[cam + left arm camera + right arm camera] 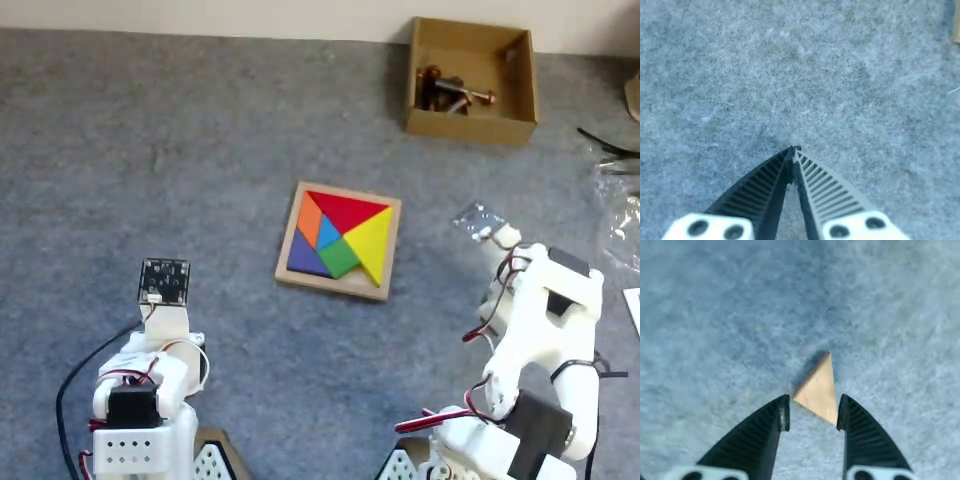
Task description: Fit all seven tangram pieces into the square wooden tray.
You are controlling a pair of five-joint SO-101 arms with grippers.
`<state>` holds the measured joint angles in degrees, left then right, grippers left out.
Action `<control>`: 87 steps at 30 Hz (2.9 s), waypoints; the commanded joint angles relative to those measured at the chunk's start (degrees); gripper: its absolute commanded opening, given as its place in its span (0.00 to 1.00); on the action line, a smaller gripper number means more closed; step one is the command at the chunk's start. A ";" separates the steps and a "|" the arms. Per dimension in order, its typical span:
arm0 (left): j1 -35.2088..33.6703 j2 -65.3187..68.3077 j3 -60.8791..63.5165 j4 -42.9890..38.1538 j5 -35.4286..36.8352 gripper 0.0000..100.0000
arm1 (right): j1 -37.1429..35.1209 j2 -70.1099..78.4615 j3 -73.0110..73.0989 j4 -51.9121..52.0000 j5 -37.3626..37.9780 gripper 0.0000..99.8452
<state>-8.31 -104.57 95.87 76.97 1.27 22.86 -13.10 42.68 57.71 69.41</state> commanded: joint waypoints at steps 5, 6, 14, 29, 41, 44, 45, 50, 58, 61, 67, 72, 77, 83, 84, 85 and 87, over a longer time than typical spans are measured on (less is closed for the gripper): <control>-0.75 -0.31 1.27 0.44 -0.35 0.01 | -0.22 -2.15 -1.71 0.04 6.42 0.15; -0.75 -0.31 1.27 0.44 -0.35 0.01 | -0.22 -2.15 -1.71 -0.04 6.68 0.15; -0.75 -0.31 1.27 0.44 -0.35 0.01 | -0.22 -0.13 -0.31 -3.12 7.03 0.15; -0.75 -0.31 1.27 0.44 -0.35 0.01 | -0.22 6.02 -0.13 -3.21 6.86 0.15; -0.75 -0.31 1.27 0.44 -0.35 0.01 | -0.40 9.45 -0.13 -3.21 6.51 0.15; -0.75 -0.31 1.27 0.44 -0.35 0.01 | -0.48 10.59 -0.13 -3.21 6.51 0.15; -0.75 -0.31 1.27 0.44 -0.35 0.01 | -0.48 10.95 -0.13 -3.21 6.51 0.15; -0.75 -0.31 1.27 0.44 -0.35 0.01 | -0.40 11.38 -0.13 -3.21 6.51 0.15; -0.75 -0.31 1.27 0.44 -0.35 0.01 | -0.40 11.38 -0.04 -3.03 6.42 0.04; -0.75 -0.31 1.27 0.44 -0.35 0.01 | -0.31 11.38 -0.04 -2.95 6.42 0.03; -0.75 -0.31 1.27 0.44 -0.35 0.01 | -1.45 11.03 1.98 -3.12 6.42 0.00; -0.75 -0.31 1.27 0.44 -0.35 0.01 | -2.59 10.86 1.63 -2.86 -0.62 0.00; -0.75 -0.31 1.27 0.44 -0.35 0.01 | -5.58 10.15 0.66 -2.77 -9.67 0.00; -0.75 -0.31 1.27 0.44 -0.35 0.01 | -11.38 2.86 -0.66 -2.68 -22.86 0.00; -0.75 -0.31 1.27 0.44 -0.35 0.01 | -12.62 1.36 -0.48 -2.68 -24.62 0.00; -0.75 -0.31 1.27 0.44 -0.35 0.01 | -13.93 -0.13 -0.40 -2.68 -26.02 0.00; -0.75 -0.31 1.27 0.44 -0.35 0.01 | -16.31 -3.03 -0.31 -2.68 -28.75 0.00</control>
<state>-8.31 -104.57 95.87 76.97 1.27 10.20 -10.11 42.59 55.25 44.88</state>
